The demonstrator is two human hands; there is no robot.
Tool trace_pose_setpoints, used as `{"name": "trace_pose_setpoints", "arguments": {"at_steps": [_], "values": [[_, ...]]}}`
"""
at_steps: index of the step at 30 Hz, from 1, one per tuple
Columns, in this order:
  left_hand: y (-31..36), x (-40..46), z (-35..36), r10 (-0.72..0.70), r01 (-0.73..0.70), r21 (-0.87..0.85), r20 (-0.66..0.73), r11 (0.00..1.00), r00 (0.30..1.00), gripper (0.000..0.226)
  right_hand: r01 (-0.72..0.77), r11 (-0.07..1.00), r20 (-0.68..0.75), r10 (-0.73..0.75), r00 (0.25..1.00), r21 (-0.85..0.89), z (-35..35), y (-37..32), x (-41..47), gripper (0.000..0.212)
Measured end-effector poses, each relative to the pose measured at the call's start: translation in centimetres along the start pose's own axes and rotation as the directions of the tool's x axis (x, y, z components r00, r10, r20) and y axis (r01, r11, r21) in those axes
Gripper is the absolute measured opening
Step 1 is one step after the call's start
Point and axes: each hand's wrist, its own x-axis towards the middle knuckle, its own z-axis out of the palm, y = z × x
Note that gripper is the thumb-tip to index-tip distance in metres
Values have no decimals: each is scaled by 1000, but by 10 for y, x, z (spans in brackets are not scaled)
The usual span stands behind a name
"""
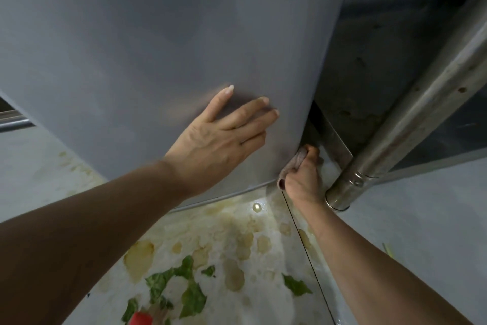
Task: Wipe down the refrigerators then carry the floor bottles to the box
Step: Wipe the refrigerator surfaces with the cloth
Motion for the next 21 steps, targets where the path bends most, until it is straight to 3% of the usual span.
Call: {"name": "trace_pose_setpoints", "arguments": {"at_steps": [4, 9, 13, 17, 21], "values": [[-2, -1, -9, 38, -38, 9, 53, 999, 998, 45, 81, 994, -42, -79, 996, 72, -3, -22, -4, 55], [-7, -1, -21, 48, -37, -45, 290, 998, 956, 44, 204, 962, -141, -180, 973, 182, -15, -65, -6, 53], [-20, 4, -45, 46, -35, -74, 142, 997, 989, 35, 283, 931, -162, -250, 955, 230, -30, -99, -8, 50], [-51, 21, -76, -122, 119, -43, -60, 992, 991, 37, 336, 901, -154, -304, 940, 274, -54, -139, -7, 49], [-87, 36, -109, -257, 261, 4, -159, 965, 953, 48, 376, 882, -180, -336, 924, 283, -71, -181, -10, 45]]}}
